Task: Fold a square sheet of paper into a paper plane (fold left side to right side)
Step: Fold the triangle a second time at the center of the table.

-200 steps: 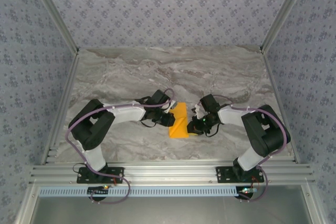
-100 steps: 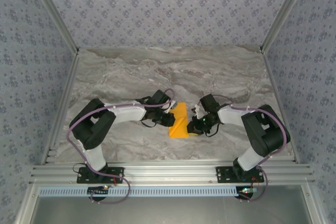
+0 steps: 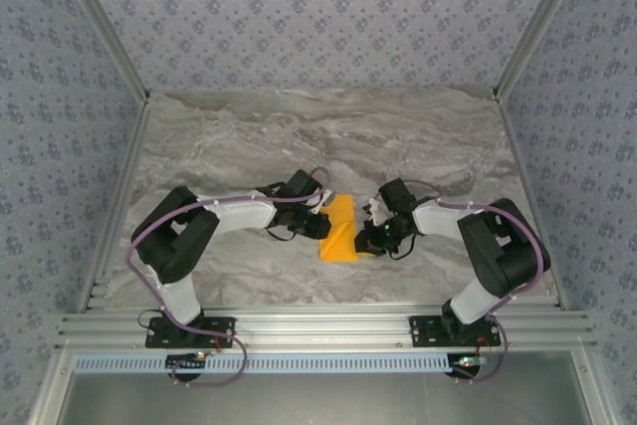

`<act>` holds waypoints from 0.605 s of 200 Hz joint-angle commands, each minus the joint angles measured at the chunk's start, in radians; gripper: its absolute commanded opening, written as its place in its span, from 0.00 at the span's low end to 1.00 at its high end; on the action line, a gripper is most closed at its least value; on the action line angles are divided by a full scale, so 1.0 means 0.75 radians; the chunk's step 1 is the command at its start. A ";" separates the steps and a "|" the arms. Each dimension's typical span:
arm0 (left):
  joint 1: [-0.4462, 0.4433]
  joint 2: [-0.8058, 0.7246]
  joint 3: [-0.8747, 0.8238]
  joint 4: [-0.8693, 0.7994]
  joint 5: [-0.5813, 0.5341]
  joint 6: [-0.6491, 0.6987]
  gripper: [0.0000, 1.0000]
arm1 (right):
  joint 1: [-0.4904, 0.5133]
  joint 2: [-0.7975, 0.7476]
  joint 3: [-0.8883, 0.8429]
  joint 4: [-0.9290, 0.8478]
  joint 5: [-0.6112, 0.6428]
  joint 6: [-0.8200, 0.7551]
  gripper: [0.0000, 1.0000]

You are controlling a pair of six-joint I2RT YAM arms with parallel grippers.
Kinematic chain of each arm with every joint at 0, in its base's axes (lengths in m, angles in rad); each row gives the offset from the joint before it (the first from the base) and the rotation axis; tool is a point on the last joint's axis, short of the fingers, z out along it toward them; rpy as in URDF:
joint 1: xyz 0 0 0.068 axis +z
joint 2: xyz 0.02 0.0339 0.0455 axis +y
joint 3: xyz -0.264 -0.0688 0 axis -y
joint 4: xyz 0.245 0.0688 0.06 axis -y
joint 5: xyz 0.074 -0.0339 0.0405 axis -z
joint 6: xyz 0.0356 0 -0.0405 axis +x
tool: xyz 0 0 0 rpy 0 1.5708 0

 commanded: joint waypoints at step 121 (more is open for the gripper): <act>0.009 0.037 0.045 0.011 0.014 0.027 0.12 | 0.010 0.061 0.002 -0.131 0.091 -0.028 0.10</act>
